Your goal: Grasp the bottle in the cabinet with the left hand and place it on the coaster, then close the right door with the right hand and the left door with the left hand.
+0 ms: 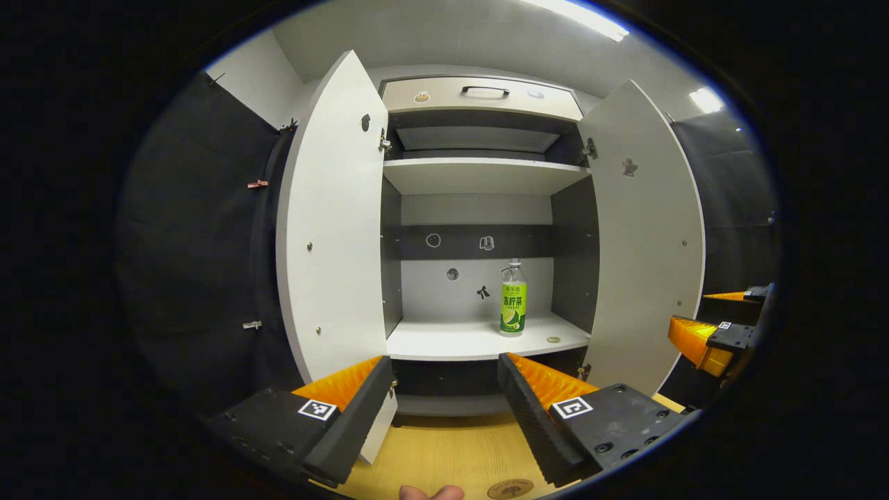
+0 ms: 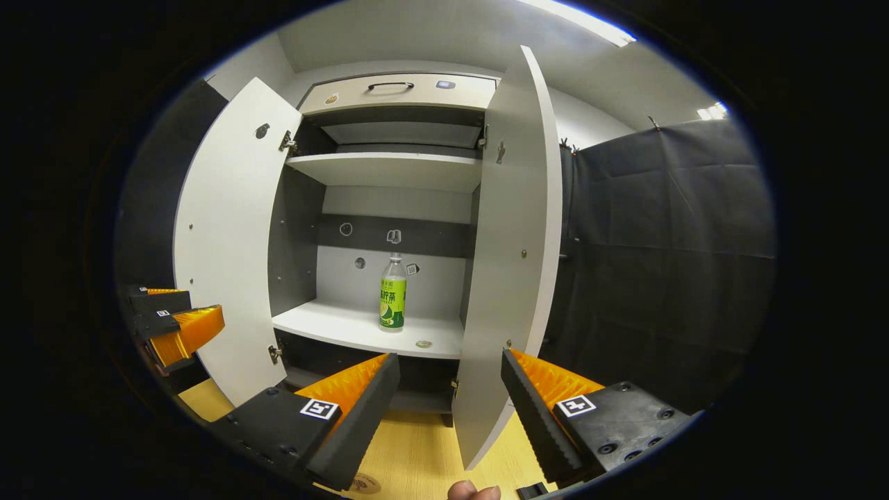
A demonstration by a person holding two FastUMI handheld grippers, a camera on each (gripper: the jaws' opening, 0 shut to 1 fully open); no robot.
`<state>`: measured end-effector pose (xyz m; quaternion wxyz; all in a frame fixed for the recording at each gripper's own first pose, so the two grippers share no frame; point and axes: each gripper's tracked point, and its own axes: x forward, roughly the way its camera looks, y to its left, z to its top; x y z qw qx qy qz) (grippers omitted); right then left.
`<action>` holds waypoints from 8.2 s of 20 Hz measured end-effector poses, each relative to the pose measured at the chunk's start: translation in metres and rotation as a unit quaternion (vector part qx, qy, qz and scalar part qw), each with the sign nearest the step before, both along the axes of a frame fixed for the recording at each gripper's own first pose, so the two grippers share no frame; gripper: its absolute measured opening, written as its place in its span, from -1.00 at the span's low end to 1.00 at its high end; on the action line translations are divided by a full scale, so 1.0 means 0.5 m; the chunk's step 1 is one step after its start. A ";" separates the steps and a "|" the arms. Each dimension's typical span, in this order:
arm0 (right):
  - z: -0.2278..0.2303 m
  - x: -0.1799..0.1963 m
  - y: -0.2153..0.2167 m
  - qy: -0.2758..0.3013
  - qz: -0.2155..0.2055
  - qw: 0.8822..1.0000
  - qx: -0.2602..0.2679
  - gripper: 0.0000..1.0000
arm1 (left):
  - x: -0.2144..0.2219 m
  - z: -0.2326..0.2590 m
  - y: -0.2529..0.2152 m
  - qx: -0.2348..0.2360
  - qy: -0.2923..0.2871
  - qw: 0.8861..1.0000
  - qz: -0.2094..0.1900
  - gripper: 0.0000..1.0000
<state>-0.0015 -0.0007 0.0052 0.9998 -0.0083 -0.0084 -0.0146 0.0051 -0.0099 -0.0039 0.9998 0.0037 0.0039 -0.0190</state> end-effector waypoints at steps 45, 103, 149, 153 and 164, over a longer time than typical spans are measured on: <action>0.020 -0.057 -0.238 -0.019 0.010 0.999 0.032 0.95 | 0.714 0.029 -0.341 0.006 -0.004 0.998 -0.068 0.94; 0.081 -0.065 -0.138 -0.037 0.001 0.999 0.004 0.95 | -0.047 -0.615 -0.250 -0.009 0.027 0.991 -0.132 0.54; 0.078 0.018 -0.284 -0.009 -0.019 0.998 0.051 0.95 | -0.089 -0.203 0.094 -0.031 0.032 0.999 0.018 0.93; 0.083 0.077 -0.313 -0.009 -0.030 0.999 0.033 0.94 | -0.074 -0.160 0.110 -0.064 0.026 0.997 0.018 0.93; 0.072 0.103 -0.323 -0.004 -0.041 0.999 0.016 0.79 | -0.064 -0.150 0.175 -0.048 0.027 0.998 0.031 0.90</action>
